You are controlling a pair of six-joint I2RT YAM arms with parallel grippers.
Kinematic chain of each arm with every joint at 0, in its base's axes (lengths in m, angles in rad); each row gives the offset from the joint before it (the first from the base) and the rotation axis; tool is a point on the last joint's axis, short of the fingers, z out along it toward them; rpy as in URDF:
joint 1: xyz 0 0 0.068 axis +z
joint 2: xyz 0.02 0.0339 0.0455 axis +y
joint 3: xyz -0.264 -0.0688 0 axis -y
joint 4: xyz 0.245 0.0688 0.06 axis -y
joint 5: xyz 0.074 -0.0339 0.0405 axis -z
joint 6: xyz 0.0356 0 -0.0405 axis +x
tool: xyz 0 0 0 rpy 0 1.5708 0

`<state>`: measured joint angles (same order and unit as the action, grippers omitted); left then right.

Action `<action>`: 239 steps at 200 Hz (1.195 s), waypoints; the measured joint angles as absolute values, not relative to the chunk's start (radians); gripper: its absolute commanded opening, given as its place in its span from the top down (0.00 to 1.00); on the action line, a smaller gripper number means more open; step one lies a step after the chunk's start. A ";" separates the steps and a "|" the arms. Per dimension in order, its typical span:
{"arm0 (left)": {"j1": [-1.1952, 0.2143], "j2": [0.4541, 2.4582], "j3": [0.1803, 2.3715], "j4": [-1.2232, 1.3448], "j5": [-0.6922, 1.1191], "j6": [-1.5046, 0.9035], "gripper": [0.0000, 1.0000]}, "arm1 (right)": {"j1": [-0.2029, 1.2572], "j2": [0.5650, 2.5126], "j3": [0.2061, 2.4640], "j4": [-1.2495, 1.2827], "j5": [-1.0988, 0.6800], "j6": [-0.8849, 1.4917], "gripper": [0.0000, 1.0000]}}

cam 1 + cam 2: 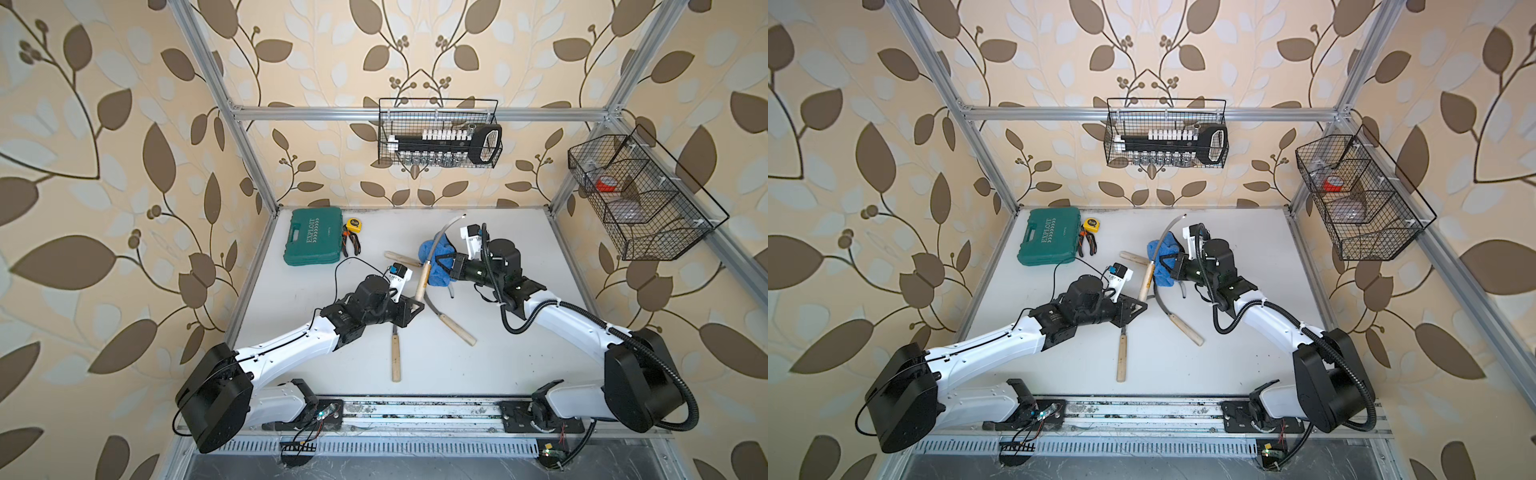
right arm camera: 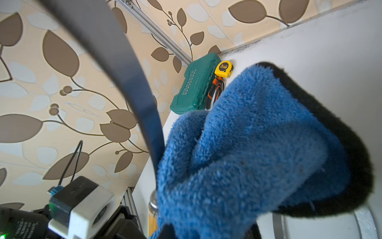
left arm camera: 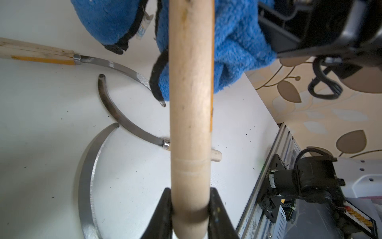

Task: Wipe small sickles with rags
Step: Wipe the small sickle.

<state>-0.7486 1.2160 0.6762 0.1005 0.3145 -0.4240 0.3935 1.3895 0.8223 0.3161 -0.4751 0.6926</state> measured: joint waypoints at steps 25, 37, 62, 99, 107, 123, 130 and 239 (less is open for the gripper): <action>-0.754 1.211 0.653 0.105 0.340 -0.427 1.00 | 0.361 1.422 0.822 0.360 -0.522 0.692 1.00; -0.754 1.211 0.645 0.106 0.350 -0.429 1.00 | 0.356 1.444 0.822 0.387 -0.543 0.694 1.00; -0.754 1.214 0.646 0.108 0.371 -0.431 1.00 | 0.353 1.505 0.823 0.444 -0.589 0.709 1.00; -0.754 1.264 0.667 0.107 0.385 -0.434 1.00 | 0.353 1.579 0.828 0.506 -0.643 0.736 1.00; -0.754 1.273 0.670 0.106 0.384 -0.434 1.00 | 0.353 1.586 0.828 0.521 -0.652 0.742 1.00; -0.754 1.282 0.674 0.107 0.383 -0.434 1.00 | 0.353 1.589 0.828 0.544 -0.663 0.754 1.00; -0.754 1.282 0.675 0.106 0.380 -0.434 1.00 | 0.352 1.589 0.828 0.555 -0.667 0.760 1.00; -0.765 1.214 0.677 0.043 0.226 -0.425 1.00 | 0.345 1.637 0.852 0.635 -0.713 0.848 1.00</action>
<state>-0.7650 1.2144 0.6769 0.0433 0.2256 -0.4252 0.3447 1.6375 0.8516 0.6346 -0.7128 0.8482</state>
